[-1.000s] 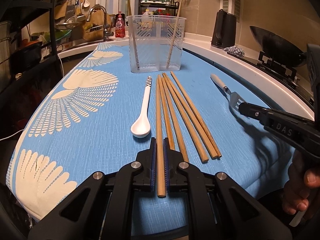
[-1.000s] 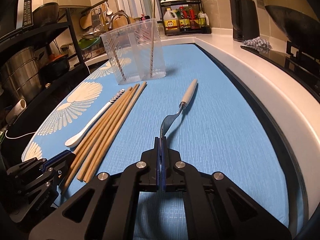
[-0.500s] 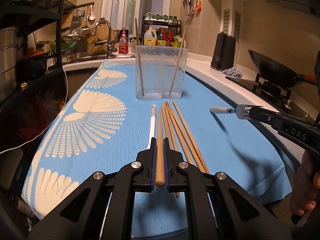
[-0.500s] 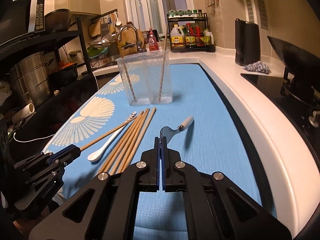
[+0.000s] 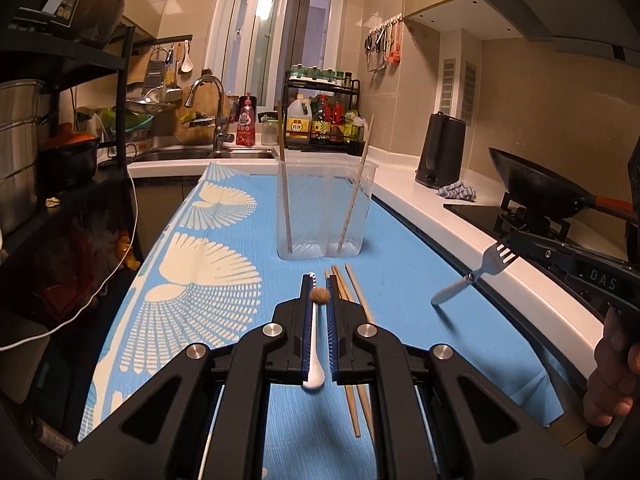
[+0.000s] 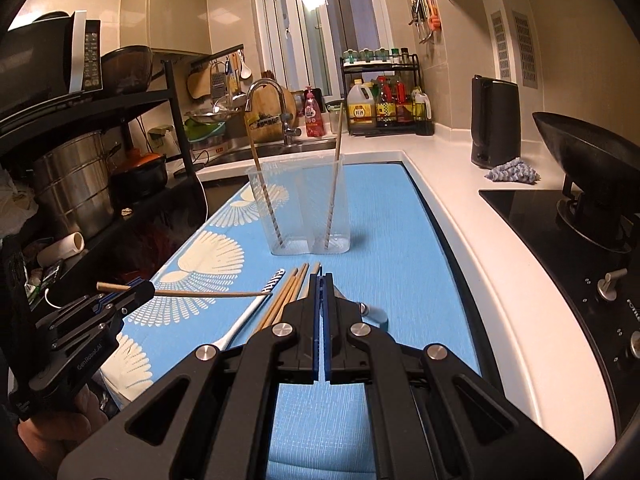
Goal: Organize utensils
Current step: 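Lift the chopstick and fork and carry both toward the container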
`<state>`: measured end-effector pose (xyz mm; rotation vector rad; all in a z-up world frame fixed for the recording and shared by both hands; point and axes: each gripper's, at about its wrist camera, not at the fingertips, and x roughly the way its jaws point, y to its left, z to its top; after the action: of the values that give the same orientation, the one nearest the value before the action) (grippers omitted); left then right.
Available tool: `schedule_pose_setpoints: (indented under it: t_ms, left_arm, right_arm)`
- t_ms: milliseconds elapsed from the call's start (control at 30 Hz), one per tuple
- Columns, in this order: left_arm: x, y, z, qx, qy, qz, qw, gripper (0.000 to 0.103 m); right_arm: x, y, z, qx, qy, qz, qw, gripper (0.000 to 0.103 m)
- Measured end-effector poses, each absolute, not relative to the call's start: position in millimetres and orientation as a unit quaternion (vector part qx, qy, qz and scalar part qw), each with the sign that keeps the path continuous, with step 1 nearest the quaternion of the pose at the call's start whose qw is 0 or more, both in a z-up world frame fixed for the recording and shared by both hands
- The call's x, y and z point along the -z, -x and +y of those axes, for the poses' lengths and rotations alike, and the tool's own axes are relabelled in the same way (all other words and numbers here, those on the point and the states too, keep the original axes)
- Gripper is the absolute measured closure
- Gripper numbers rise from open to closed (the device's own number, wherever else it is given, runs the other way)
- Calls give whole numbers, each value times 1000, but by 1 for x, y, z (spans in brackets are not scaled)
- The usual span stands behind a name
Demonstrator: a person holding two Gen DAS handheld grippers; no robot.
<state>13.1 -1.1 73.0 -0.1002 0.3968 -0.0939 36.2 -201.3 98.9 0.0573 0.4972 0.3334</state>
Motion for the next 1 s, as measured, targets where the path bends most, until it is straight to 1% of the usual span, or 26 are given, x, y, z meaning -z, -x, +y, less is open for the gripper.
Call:
schedule_pose_setpoints:
  t_ms: [467, 800, 1000]
  left_arm:
    - [-144, -51, 12, 74, 50, 189, 978, 96]
    - [-165, -91, 16, 70, 56, 283, 955, 96]
    - [-168, -104, 18, 63, 46, 315, 946, 96]
  right_arm:
    - [-136, -56, -197, -192, -54, 240, 950, 102]
    - [-159, -75, -180, -203, -48, 239, 948, 102]
    - [-175, -85, -175, -206, -48, 229, 950, 102]
